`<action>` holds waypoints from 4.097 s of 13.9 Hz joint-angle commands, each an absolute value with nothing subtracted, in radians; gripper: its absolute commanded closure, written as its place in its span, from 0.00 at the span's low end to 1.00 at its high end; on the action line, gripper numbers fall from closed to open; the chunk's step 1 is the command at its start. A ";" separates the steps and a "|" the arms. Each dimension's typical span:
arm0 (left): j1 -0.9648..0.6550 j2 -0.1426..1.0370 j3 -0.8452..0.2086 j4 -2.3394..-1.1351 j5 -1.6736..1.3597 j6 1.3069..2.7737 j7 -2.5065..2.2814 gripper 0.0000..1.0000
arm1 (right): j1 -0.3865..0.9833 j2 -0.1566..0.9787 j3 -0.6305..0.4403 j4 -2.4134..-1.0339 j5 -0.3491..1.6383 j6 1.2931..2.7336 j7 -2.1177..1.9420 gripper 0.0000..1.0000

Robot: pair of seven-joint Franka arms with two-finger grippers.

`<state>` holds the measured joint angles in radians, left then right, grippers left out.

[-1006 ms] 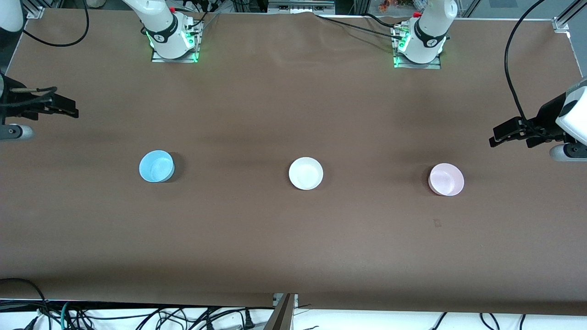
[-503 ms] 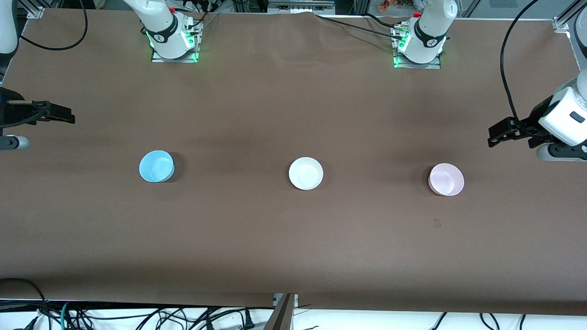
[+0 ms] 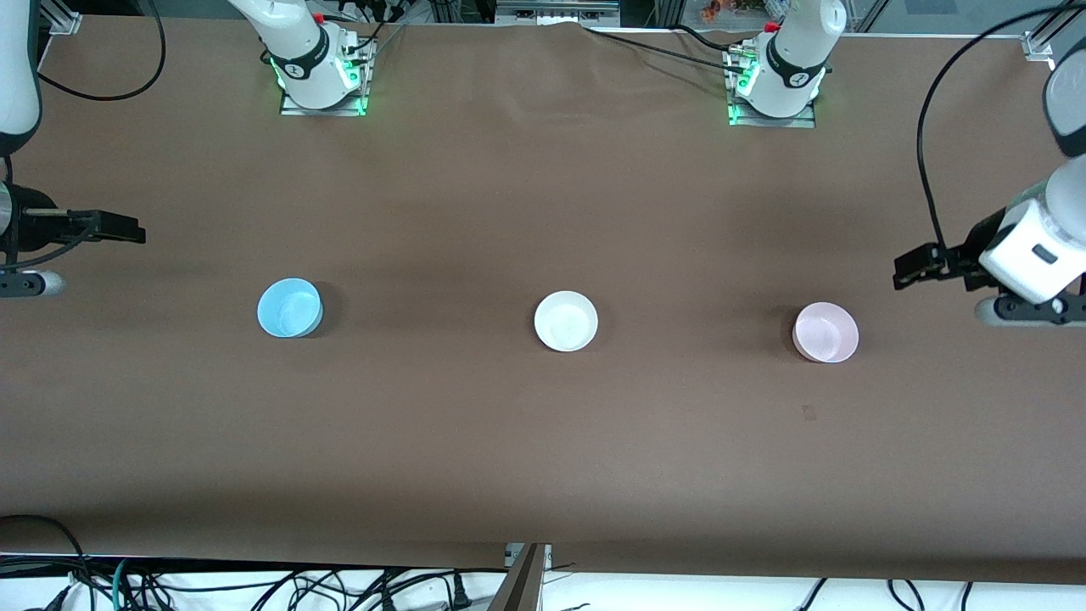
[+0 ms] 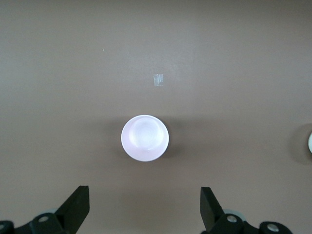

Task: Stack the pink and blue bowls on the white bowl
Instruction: 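Move the left gripper to the pink bowl while the right gripper reaches blue, then grasp the pink bowl with the left gripper while the right gripper grasps blue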

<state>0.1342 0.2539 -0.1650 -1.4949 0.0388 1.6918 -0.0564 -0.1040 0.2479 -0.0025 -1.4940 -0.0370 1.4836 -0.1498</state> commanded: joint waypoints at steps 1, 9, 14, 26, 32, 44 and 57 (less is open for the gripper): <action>0.156 0.319 -0.167 -1.482 0.057 1.756 -0.058 0.00 | -0.117 0.242 0.002 -1.546 -0.017 1.544 -0.167 0.01; 0.183 0.425 -0.166 -1.483 0.061 1.848 -0.061 0.00 | -0.140 0.301 0.000 -1.705 0.081 1.813 -0.169 0.00; 0.184 0.463 -0.166 -1.488 0.084 1.888 -0.067 0.00 | -0.138 0.337 0.002 -1.862 0.109 2.075 -0.179 0.01; 0.175 0.482 -0.164 -1.667 0.097 2.140 -0.118 0.00 | -0.135 0.482 0.058 -1.937 0.160 2.327 -0.179 0.01; 0.173 0.511 -0.164 -1.674 0.097 2.184 -0.118 0.00 | -0.138 0.480 0.058 -2.005 0.164 2.359 -0.233 0.01; 0.169 0.519 -0.146 -1.755 0.184 2.236 -0.101 0.01 | -0.137 0.480 0.058 -2.034 0.178 2.384 -0.238 0.01; 0.179 0.476 -0.103 -1.845 0.178 2.293 -0.009 0.04 | -0.138 0.494 0.058 -2.033 0.178 2.382 -0.245 0.61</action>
<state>0.1805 0.5190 -0.1110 -1.8018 0.1593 2.2807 -0.0297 -0.1285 0.5006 0.0510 -2.0135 0.1530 2.3685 -0.2171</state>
